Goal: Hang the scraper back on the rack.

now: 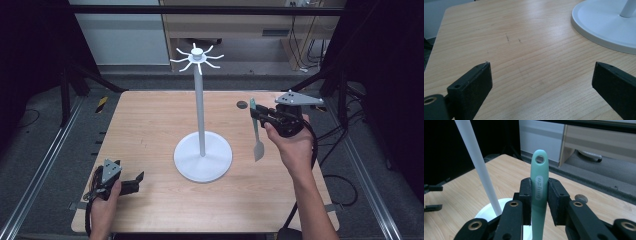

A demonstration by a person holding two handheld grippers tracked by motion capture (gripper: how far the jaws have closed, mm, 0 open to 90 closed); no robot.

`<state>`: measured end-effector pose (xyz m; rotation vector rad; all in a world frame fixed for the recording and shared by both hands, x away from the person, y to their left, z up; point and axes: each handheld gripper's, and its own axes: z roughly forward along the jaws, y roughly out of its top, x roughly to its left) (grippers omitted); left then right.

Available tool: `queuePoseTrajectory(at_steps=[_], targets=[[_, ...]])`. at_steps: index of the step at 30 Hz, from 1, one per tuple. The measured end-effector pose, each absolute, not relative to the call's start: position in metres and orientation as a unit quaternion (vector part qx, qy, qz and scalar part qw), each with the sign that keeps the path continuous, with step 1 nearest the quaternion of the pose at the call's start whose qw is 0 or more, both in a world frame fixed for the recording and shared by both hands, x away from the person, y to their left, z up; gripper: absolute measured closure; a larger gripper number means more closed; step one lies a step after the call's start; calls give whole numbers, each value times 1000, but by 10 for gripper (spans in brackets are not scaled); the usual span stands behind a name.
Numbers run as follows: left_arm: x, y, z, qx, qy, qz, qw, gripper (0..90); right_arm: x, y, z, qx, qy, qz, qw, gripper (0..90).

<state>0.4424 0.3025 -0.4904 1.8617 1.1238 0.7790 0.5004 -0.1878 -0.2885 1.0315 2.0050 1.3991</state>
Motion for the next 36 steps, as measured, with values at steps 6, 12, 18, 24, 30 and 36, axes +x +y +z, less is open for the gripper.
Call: queuePoseTrajectory(at_steps=[6, 12, 18, 24, 30, 36], targets=[[442, 302, -490, 737, 445, 308, 405, 26, 499, -185, -279, 372, 727, 523, 245, 744], [443, 303, -491, 734, 448, 306, 409, 27, 497, -181, -273, 366, 722, 532, 248, 743], [443, 304, -490, 733, 447, 306, 410, 27, 499, -178, -268, 366, 719, 537, 247, 743], [442, 303, -490, 735, 446, 306, 409, 28, 501, -171, -263, 357, 722, 538, 248, 743], [442, 304, -490, 733, 447, 307, 411, 30, 501, -164, -255, 350, 719, 545, 251, 744], [441, 304, -490, 733, 447, 307, 410, 30, 499, -159, -247, 342, 718, 550, 257, 743]])
